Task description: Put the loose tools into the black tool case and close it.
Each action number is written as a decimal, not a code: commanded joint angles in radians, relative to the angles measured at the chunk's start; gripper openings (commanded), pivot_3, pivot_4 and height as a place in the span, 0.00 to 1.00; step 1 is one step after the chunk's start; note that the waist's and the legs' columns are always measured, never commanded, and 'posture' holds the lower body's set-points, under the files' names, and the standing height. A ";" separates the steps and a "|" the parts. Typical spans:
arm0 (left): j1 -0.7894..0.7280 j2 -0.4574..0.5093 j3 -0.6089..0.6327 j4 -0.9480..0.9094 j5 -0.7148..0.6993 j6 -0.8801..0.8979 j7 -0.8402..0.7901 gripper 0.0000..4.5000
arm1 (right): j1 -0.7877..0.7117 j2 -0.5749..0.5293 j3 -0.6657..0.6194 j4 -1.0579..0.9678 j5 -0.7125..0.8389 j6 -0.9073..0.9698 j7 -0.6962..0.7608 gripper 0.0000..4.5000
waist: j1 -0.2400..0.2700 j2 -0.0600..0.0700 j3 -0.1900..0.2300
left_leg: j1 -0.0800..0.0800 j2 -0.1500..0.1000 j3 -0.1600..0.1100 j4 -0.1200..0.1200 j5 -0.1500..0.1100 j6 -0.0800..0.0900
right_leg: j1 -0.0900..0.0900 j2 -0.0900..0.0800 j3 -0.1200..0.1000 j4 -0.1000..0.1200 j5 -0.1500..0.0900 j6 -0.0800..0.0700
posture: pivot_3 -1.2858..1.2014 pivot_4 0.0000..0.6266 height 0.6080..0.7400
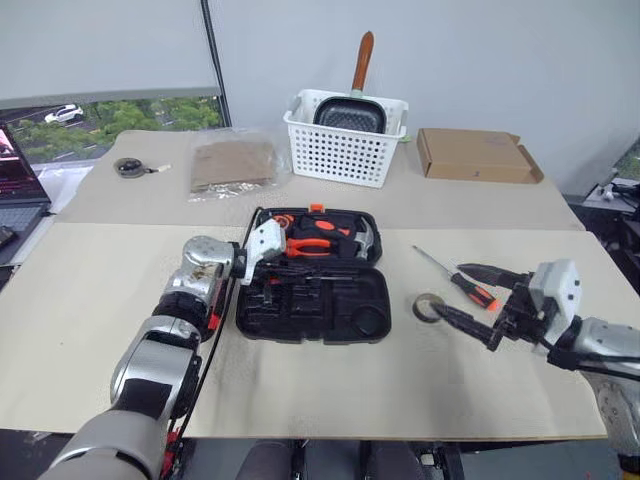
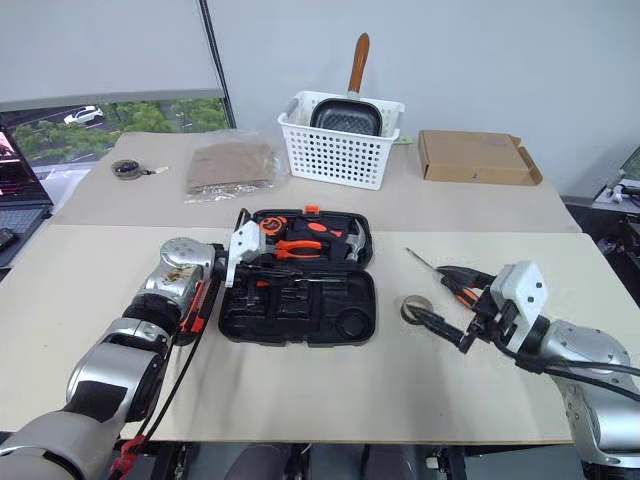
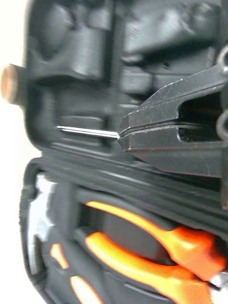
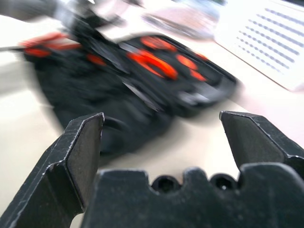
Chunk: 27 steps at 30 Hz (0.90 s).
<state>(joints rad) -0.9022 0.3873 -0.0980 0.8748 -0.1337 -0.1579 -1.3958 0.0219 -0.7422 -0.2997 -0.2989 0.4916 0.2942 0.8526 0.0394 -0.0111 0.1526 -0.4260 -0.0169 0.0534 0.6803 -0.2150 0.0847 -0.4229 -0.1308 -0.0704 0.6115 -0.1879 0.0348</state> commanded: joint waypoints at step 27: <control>0.342 0.379 0.108 -1.137 -0.403 0.800 0.134 1.00 | -0.686 -0.069 0.395 0.890 -0.362 0.117 0.153 0.53 | -0.030 0.002 0.001 | 0.001 -0.001 0.003 -0.002 -0.002 0.001 | -0.001 0.001 0.005 -0.001 0.000 -0.005 | 0.52 0.24 0.70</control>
<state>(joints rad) -0.5599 0.7531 -0.0176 -0.2206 -0.5157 0.6308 -1.2783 -0.6460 -0.8025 0.1038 0.5745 0.1431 0.4394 0.9949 0.0094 -0.0092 0.1540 -0.4249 -0.0179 0.0559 0.6779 -0.2169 0.0859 -0.4231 -0.1297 -0.0659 0.6104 -0.1881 0.0294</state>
